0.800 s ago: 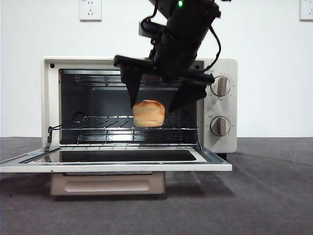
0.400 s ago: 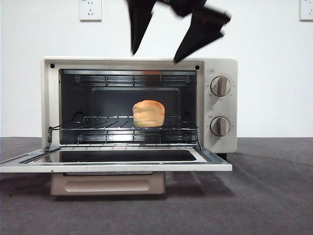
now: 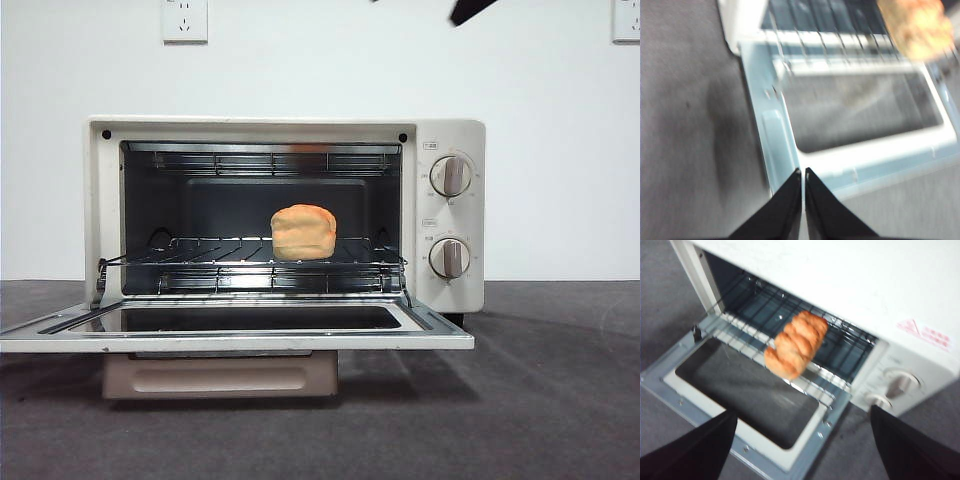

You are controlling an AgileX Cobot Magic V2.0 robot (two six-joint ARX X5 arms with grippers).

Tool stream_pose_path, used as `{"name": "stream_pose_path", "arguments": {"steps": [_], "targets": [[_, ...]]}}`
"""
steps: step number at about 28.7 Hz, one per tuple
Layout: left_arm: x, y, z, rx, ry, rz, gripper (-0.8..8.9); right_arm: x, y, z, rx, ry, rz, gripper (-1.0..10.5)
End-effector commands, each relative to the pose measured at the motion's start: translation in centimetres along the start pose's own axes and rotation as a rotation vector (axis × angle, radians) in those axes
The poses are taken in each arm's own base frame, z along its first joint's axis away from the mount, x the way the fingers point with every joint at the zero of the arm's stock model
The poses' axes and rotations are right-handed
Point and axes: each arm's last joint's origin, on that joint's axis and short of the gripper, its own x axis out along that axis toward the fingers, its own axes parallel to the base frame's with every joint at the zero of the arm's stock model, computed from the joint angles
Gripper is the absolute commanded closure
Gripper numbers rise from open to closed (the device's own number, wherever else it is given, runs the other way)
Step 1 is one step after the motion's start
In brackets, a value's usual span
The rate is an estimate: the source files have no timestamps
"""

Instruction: The left arm flap open the oven, the right arm pick bread and place it into oven, the left arm flap close the oven

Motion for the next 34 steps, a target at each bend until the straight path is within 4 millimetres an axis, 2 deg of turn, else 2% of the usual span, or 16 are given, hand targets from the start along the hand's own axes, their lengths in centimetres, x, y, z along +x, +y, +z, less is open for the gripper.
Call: {"name": "stream_pose_path", "arguments": {"steps": [1, 9, 13, 22, 34], "targets": [[1.1, 0.5, 0.9, -0.049, -0.013, -0.035, 7.99, -0.6, -0.1, -0.8, -0.025, -0.005, 0.008, 5.2], [4.0, 3.0, 1.3, -0.094, 0.074, 0.012, 7.99, -2.0, -0.9, -4.6, -0.025, -0.003, 0.006, 5.2], [5.4, 4.0, 1.0, -0.084, 0.131, 0.032, 7.99, -2.3, -1.1, -5.6, -0.019, -0.003, 0.006, 5.2], [8.4, 5.5, 0.5, -0.121, 0.212, 0.016, 7.99, -2.6, -1.3, -5.9, -0.017, -0.01, 0.004, 5.2], [10.7, 6.3, -0.4, -0.147, 0.291, -0.063, 7.99, -2.6, -1.3, -5.9, 0.0, -0.009, 0.004, 5.2]]}}
